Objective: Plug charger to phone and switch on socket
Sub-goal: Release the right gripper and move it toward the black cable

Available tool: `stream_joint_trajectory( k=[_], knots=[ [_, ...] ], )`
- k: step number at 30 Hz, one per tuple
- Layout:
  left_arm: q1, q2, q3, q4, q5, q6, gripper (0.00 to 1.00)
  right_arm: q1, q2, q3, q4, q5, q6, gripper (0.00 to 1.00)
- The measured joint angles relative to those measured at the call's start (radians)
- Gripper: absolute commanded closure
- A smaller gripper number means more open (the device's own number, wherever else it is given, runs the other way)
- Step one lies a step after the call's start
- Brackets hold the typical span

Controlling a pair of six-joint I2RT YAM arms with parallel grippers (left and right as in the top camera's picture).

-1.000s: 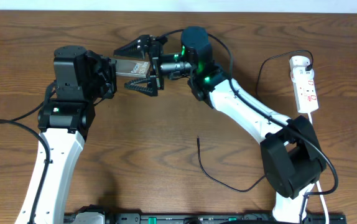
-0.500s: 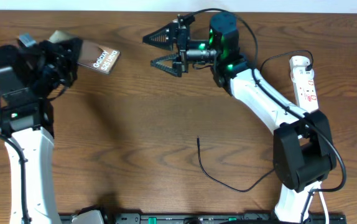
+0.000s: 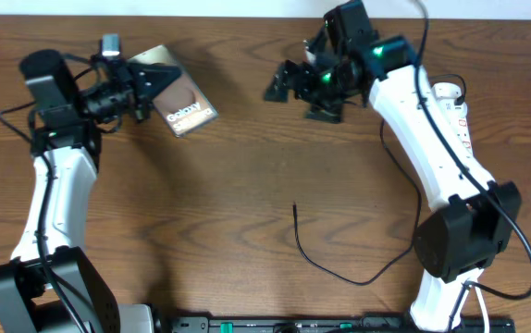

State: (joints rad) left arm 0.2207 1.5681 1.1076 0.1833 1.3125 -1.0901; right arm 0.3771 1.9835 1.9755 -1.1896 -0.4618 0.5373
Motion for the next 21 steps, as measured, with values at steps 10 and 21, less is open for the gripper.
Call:
stream_joint_trajectory(
  k=[10,21],
  knots=[
    [-0.150,0.001,0.002,-0.418,-0.073,0.324,0.93,0.097,-0.010,-0.012,-0.261,0.438,-0.137,0.02],
    [-0.171,0.001,0.002,-0.685,-0.248,0.671,0.93,0.251,-0.023,-0.386,-0.102,0.505,-0.062,0.05]
  ],
)
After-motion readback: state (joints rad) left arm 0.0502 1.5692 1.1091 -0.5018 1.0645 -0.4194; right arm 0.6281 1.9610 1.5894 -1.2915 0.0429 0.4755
